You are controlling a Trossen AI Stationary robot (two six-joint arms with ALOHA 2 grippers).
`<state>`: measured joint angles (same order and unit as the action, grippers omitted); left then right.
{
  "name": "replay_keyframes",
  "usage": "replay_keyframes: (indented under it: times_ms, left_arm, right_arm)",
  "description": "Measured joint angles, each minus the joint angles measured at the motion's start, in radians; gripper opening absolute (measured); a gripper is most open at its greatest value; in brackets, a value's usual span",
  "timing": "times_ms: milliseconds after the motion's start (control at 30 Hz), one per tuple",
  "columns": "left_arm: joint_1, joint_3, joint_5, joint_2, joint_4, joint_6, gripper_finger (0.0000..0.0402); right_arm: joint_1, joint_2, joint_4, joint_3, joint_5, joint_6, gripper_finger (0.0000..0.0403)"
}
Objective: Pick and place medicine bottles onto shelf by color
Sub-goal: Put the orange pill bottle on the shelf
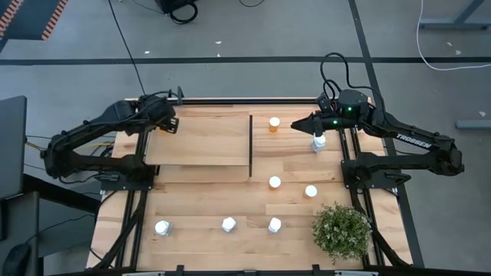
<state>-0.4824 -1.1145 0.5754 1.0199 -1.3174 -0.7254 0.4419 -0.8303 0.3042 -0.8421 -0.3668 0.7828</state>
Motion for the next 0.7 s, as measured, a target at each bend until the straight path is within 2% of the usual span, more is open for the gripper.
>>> replay_keyframes:
  times_ms: [233,700]
  left_arm:
    - [-0.077,0.0,0.006,0.0,0.013,0.062,0.0228]
    - [-0.082,0.011,0.006,0.027,0.049,0.056,0.0224]
  right_arm:
    - [0.0,0.0,0.0,0.0,-0.001,0.008,0.0225]
    - [0.0,0.0,0.0,0.0,-0.005,-0.002,0.0225]
